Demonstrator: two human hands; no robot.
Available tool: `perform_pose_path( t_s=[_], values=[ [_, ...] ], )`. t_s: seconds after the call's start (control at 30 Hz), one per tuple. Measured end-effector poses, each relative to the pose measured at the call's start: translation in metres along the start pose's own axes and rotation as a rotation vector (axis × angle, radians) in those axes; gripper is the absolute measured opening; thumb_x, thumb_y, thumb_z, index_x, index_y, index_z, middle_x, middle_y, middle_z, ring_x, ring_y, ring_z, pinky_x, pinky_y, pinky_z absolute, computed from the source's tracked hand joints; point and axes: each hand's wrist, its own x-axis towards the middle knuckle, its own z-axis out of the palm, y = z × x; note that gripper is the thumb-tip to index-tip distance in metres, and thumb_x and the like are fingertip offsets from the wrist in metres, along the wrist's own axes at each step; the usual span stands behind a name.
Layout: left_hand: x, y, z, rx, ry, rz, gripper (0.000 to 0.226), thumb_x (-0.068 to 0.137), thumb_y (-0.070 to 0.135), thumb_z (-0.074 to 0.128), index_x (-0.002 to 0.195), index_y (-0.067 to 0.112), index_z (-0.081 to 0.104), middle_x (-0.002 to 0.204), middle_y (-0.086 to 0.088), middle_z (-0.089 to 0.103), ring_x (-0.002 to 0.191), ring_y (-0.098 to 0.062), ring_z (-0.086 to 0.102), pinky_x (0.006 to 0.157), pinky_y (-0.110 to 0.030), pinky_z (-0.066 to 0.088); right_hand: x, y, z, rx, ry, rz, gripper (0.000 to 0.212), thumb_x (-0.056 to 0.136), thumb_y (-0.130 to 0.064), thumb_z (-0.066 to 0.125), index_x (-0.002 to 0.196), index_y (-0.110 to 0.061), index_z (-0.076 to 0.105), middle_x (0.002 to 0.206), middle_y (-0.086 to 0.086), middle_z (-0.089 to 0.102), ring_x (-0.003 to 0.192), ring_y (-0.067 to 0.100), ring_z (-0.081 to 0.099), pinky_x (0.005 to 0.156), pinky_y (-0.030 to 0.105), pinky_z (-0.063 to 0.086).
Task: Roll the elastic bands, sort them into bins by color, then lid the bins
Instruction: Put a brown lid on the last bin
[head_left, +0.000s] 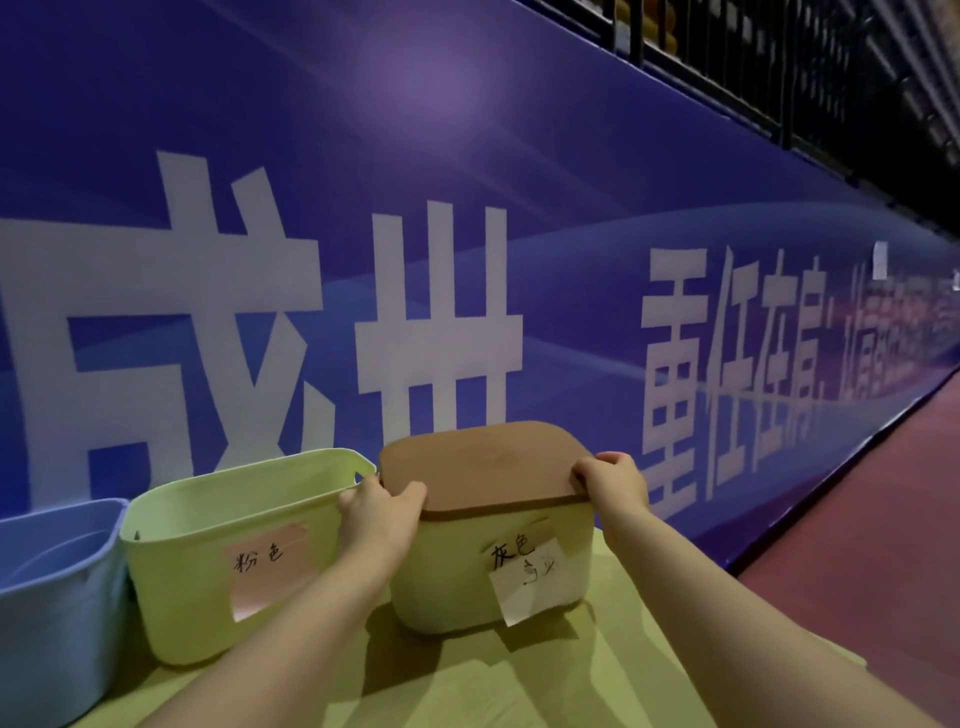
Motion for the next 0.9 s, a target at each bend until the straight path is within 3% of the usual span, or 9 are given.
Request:
perform_pose_path(
  t_s=[0.1, 0.2, 0.3, 0.37, 0.47, 0.57, 0.7, 0.8, 0.9],
  values=[
    [0.004, 0.006, -0.002, 0.052, -0.002, 0.007, 0.046, 0.092, 0.036, 0.048, 0.127, 0.007, 0.044, 0.128, -0.014, 0.034, 0.08, -0.021, 0.043, 0.076, -0.029, 0.037, 0.001, -0.006, 0.0, -0.073, 0.005, -0.007, 0.029, 0.085, -0.022, 0.056, 0.112, -0.015, 0.046, 0.086, 0.0, 0.052, 0.074, 0.014, 0.05, 0.064, 0.032, 0.045],
    [0.016, 0.008, -0.004, 0.13, -0.002, 0.024, 0.041, 0.091, 0.039, 0.046, 0.117, 0.008, 0.051, 0.12, -0.012, 0.043, 0.08, -0.02, 0.048, 0.072, -0.03, 0.039, 0.002, -0.013, 0.002, -0.138, 0.016, -0.025, 0.031, 0.086, -0.024, 0.053, 0.114, -0.014, 0.046, 0.085, 0.0, 0.05, 0.071, 0.013, 0.048, 0.056, 0.028, 0.039],
    [0.027, 0.011, -0.007, 0.199, -0.062, 0.022, 0.033, 0.092, 0.038, 0.042, 0.101, 0.009, 0.055, 0.094, -0.008, 0.056, 0.078, -0.021, 0.052, 0.065, -0.029, 0.041, 0.004, -0.016, 0.006, -0.218, 0.043, -0.027, 0.033, 0.085, -0.026, 0.053, 0.116, -0.015, 0.046, 0.093, 0.002, 0.053, 0.081, 0.018, 0.052, 0.058, 0.028, 0.038],
    [0.03, 0.013, -0.009, 0.242, -0.088, 0.005, 0.03, 0.094, 0.036, 0.039, 0.084, 0.01, 0.051, 0.077, -0.006, 0.051, 0.069, -0.02, 0.05, 0.062, -0.028, 0.041, 0.006, -0.017, 0.01, -0.257, 0.058, -0.013, 0.034, 0.083, -0.03, 0.053, 0.113, -0.014, 0.047, 0.098, 0.004, 0.056, 0.089, 0.023, 0.053, 0.061, 0.03, 0.04],
    [0.032, 0.015, -0.011, 0.206, -0.121, -0.033, 0.031, 0.093, 0.036, 0.04, 0.08, 0.01, 0.047, 0.071, -0.007, 0.048, 0.064, -0.021, 0.049, 0.056, -0.026, 0.041, 0.008, -0.014, 0.013, -0.277, 0.045, 0.014, 0.035, 0.081, -0.032, 0.054, 0.109, -0.011, 0.05, 0.092, 0.006, 0.058, 0.08, 0.021, 0.055, 0.054, 0.029, 0.038],
    [0.033, 0.012, -0.012, 0.065, -0.148, -0.088, 0.025, 0.09, 0.033, 0.046, 0.083, 0.009, 0.05, 0.073, -0.008, 0.048, 0.064, -0.022, 0.051, 0.052, -0.026, 0.043, 0.009, -0.013, 0.015, -0.276, 0.019, 0.026, 0.038, 0.082, -0.03, 0.055, 0.112, -0.008, 0.05, 0.082, 0.005, 0.056, 0.067, 0.017, 0.052, 0.048, 0.027, 0.034],
    [0.031, 0.005, -0.012, -0.161, -0.189, -0.139, 0.015, 0.086, 0.02, 0.056, 0.092, 0.006, 0.056, 0.08, -0.009, 0.051, 0.073, -0.021, 0.052, 0.055, -0.028, 0.049, 0.012, -0.014, 0.014, -0.322, -0.03, 0.0, 0.041, 0.081, -0.025, 0.055, 0.116, -0.007, 0.049, 0.078, 0.003, 0.052, 0.065, 0.015, 0.05, 0.048, 0.027, 0.035],
    [0.028, 0.003, -0.011, -0.18, -0.194, -0.125, 0.02, 0.086, 0.019, 0.058, 0.1, 0.005, 0.055, 0.086, -0.01, 0.054, 0.078, -0.022, 0.054, 0.062, -0.031, 0.052, 0.011, -0.016, 0.013, -0.377, -0.091, -0.052, 0.041, 0.083, -0.025, 0.051, 0.123, -0.014, 0.046, 0.083, 0.0, 0.052, 0.069, 0.013, 0.05, 0.051, 0.025, 0.035],
    [0.031, 0.003, -0.012, -0.179, -0.223, -0.104, 0.026, 0.087, 0.02, 0.057, 0.108, 0.019, 0.043, 0.099, -0.01, 0.055, 0.087, -0.025, 0.056, 0.067, -0.034, 0.053, 0.014, -0.019, 0.013, -0.449, -0.146, -0.082, 0.041, 0.085, -0.027, 0.047, 0.125, -0.018, 0.048, 0.088, 0.0, 0.057, 0.07, 0.013, 0.051, 0.051, 0.024, 0.034]
  ],
)
